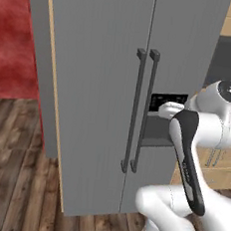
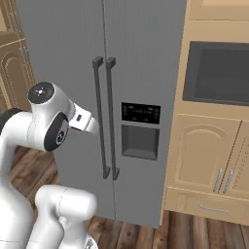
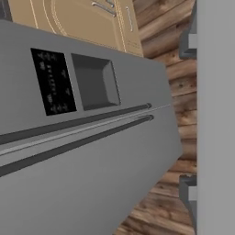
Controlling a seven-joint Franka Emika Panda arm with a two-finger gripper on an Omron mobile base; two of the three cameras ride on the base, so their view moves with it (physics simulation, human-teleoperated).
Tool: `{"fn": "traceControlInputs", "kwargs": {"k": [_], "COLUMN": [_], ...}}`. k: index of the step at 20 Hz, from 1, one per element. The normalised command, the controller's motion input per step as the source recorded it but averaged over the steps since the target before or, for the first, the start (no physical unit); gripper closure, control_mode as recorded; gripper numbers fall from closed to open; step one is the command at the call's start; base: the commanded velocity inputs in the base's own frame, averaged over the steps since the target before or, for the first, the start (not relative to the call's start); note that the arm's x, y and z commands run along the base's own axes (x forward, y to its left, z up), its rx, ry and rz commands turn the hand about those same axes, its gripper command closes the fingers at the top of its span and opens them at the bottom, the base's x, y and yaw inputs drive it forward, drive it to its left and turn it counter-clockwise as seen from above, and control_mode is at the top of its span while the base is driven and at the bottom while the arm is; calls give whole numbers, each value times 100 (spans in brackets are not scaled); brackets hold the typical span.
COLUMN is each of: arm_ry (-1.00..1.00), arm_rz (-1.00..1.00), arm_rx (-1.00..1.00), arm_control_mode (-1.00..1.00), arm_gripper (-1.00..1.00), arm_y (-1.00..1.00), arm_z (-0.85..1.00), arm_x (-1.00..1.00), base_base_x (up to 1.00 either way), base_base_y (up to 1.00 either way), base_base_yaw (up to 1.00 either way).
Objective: Move the hot dog bun to the plate on the dining table and place the condiment next to that plate. Then navigate to the fridge and take the sausage and place it on the plate as well.
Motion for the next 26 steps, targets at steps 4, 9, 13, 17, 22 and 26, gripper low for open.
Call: {"fn": "traceControlInputs", "kwargs": {"k": [4, 9, 13, 17, 22, 26], "arm_ry": [0, 0, 0, -8, -7, 0], "arm_rz": [0, 0, -5, 0, 0, 0], "arm_rx": [0, 0, -1, 0, 0, 0], "arm_control_mode": [-100, -100, -100, -100, -100, -100], "arm_gripper": [-100, -100, -100, -100, -100, -100], "arm_y": [-24, -20, 3, 2, -4, 0], "arm_z": [17, 18, 17, 4, 0, 0], "arm_x": [53, 40, 48, 37, 33, 42], "base_base_x": [0, 0, 0, 0, 0, 0], "base_base_y": [0, 0, 0, 0, 0, 0], "base_base_yaw": [0, 0, 0, 0, 0, 0]}}
